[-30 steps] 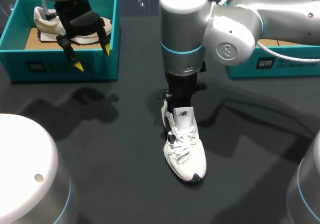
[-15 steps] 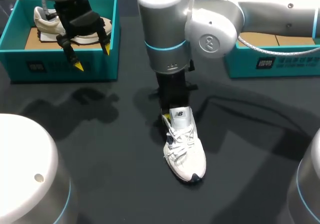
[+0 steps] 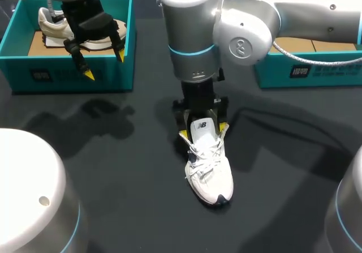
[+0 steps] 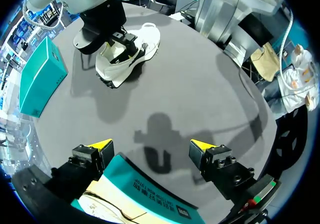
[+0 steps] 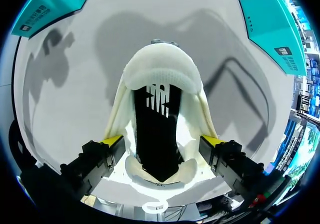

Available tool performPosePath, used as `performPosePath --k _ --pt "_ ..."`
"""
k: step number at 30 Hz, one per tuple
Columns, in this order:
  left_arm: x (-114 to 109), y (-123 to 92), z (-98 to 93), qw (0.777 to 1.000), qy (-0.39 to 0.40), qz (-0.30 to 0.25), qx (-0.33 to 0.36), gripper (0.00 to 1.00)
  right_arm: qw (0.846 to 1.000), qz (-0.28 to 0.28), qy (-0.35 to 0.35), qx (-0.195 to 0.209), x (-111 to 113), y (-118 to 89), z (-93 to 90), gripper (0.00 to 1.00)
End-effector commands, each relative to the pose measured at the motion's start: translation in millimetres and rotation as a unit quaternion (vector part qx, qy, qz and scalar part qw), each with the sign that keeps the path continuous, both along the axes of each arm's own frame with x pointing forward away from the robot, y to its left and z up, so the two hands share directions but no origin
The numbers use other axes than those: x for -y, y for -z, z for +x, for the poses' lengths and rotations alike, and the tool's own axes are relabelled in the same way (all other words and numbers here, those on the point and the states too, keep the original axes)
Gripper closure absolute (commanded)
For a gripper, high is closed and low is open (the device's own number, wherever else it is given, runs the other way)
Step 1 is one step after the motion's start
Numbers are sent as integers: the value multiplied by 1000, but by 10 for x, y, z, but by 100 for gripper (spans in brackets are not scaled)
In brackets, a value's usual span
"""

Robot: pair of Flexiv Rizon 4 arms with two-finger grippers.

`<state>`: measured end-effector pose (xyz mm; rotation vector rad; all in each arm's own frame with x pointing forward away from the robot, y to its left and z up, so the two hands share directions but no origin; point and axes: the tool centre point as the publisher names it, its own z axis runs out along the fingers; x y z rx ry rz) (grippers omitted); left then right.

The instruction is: Take the shoe out of the shoebox, open the shoe tongue, remove and reinsert the insole, then place the shoe into the shoebox

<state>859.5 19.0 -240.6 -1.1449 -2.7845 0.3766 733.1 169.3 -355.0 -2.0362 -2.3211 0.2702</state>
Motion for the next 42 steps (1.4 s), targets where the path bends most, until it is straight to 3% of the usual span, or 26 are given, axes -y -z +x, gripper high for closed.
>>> performPosePath --k 1,15,18,31,35,42 --pt "-10 -2 -13 1000 0 0 2 0 1000 6 0 5 57 -33 -31 0" --pt "-10 -2 -13 1000 0 0 2 0 1000 16 0 15 117 -119 12 0" --pt "-10 -2 -13 1000 0 0 2 0 1000 21 -4 16 133 -120 28 9" --pt "-10 -2 -13 1000 0 0 2 0 998 44 -32 12 182 -125 33 8" --pt "-10 -2 -13 1000 0 0 2 0 998 48 -40 9 175 -125 34 23" --pt "-10 -2 -13 1000 0 0 2 0 998 47 -52 2 125 -139 -6 19"
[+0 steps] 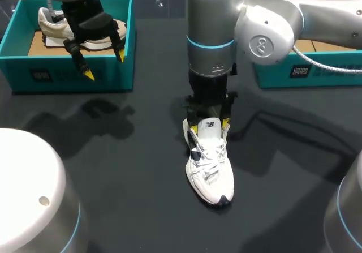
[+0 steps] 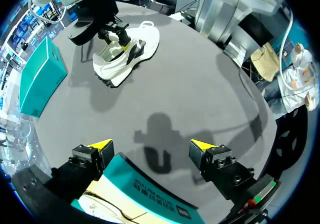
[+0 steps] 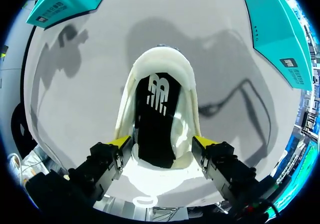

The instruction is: Take the shoe out of the shoebox, open the shoe tongue, remove and reinsert the insole, then place the shoe into the shoebox

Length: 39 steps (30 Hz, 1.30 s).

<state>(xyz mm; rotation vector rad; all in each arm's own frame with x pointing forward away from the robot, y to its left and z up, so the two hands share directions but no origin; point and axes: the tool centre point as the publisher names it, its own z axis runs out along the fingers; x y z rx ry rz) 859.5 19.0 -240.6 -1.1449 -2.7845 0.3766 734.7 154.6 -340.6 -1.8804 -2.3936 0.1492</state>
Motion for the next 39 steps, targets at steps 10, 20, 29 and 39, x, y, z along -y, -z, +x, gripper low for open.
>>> performPosePath --k 10,20,29,39 --pt "-10 -2 -13 1000 0 0 2 0 1000 -7 3 -4 -50 -26 -121 11" --pt "-10 -2 -13 1000 0 0 2 0 1000 -10 18 6 -27 -77 -196 15" --pt "-10 -2 -13 1000 0 0 2 0 999 -16 27 5 -8 -129 -349 25" --pt "-10 -2 -13 1000 0 0 2 0 998 -29 53 -3 -48 -226 -629 43"
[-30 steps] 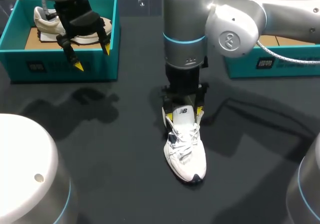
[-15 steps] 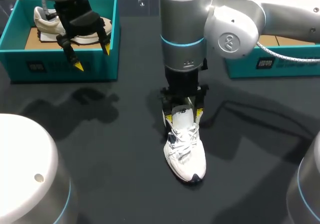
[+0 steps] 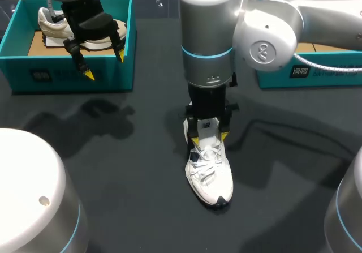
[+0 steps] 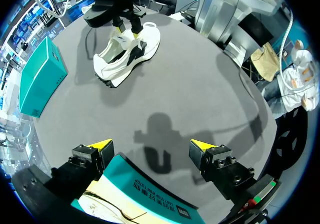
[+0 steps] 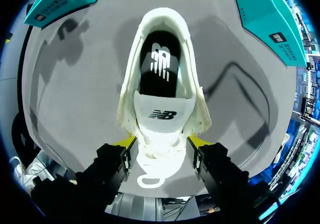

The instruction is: Take the shoe out of the shoebox, open the shoe tongue, remove and reinsert the insole, then place the shoe into the shoebox

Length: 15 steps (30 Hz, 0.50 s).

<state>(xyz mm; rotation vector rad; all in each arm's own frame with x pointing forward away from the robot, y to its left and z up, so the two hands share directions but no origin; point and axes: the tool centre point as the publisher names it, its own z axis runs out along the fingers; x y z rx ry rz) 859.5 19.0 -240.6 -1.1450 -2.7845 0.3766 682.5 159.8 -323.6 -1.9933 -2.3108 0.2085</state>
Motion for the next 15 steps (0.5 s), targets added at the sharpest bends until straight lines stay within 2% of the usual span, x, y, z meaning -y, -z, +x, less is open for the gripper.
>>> performPosePath --k 1,10,12,15 --pt "-10 -2 -13 1000 0 0 2 0 1000 -10 11 4 1 -75 -143 42" --pt "-10 -2 -13 1000 0 0 2 0 999 -25 45 2 13 -233 -470 53" --pt "-10 -2 -13 1000 0 0 2 0 999 -24 49 3 2 -263 -505 61" --pt "-10 -2 -13 1000 0 0 2 0 998 -26 54 4 -15 -296 -526 65"
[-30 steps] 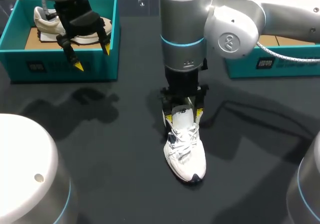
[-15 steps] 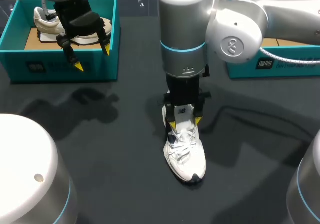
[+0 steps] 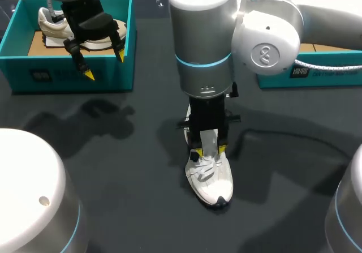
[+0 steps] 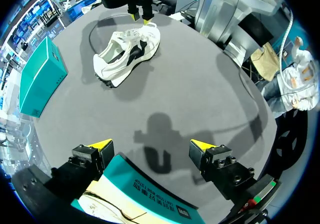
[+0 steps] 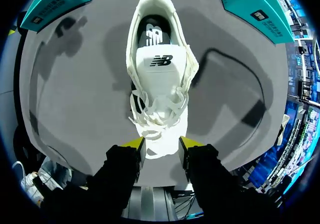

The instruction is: Take the shoe out of the shoebox, open the shoe tongue, remove and reinsert the insole, then place the shoe into the shoebox

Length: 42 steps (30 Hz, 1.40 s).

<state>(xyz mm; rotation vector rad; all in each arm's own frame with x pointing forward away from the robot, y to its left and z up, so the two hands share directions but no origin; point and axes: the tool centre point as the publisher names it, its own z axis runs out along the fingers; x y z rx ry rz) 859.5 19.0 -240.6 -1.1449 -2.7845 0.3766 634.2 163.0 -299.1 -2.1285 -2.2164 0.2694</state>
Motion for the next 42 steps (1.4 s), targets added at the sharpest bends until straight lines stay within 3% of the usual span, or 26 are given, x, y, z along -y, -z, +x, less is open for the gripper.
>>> performPosePath --k 1,6,12,22,29,42 --pt "-10 -2 -13 1000 0 0 2 0 1000 1 4 6 12 -66 -47 67" --pt "-10 -2 -13 1000 0 0 2 0 1000 -1 -5 19 -16 -124 14 71" --pt "-10 -2 -13 1000 0 0 2 0 999 -3 -38 27 -31 -52 264 71" --pt "-10 -2 -13 1000 0 0 2 0 997 27 -63 29 21 262 666 76" --pt "-10 -2 -13 1000 0 0 2 0 997 45 -66 21 40 440 812 76" --pt "-10 -2 -13 1000 0 0 2 0 994 17 -95 49 33 159 914 74"
